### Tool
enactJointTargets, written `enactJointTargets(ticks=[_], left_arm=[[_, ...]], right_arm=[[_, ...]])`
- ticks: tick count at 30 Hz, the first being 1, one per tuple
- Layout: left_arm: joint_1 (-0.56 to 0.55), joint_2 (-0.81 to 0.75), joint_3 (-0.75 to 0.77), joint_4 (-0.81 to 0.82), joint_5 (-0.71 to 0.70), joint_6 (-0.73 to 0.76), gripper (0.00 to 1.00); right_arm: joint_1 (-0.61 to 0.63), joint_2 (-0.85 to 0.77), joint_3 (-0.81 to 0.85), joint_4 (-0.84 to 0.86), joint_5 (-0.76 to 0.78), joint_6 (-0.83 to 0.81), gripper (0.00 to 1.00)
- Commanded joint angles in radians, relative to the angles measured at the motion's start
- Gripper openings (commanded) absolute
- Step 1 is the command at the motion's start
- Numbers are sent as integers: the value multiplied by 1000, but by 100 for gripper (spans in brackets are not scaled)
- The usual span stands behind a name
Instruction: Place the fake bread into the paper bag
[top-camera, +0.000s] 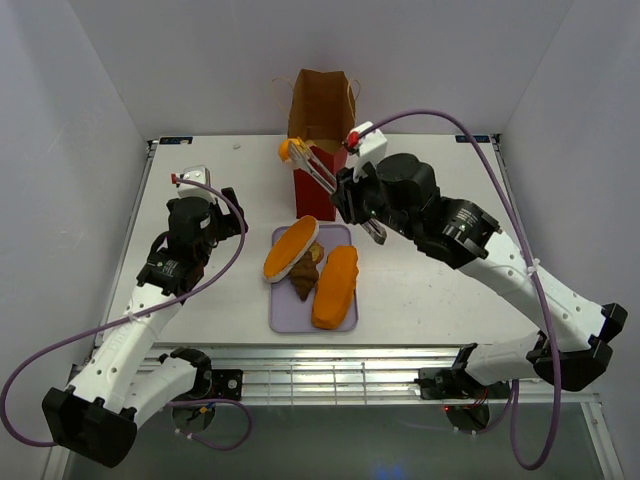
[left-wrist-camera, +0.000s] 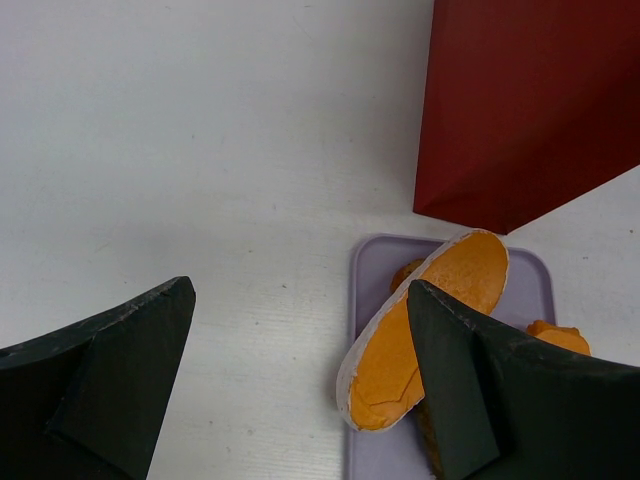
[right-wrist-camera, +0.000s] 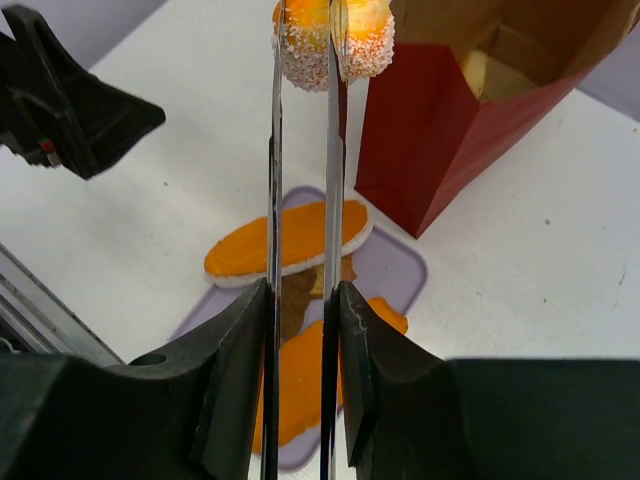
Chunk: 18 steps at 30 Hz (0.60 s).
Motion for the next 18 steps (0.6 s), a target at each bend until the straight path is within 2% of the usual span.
enactJointTargets(ticks=[1,14,18], left_arm=[[-4,-26,-1,19,0,4,98],[-4,-11,-6,22,5,4,98],[-4,0,-4,22,23,2,98]], right_arm=[[-40,24,127,74,-55,-49,33],[-265,179,299,82,-212,-86,33],[-294,239,334,91,-229,-94,33]])
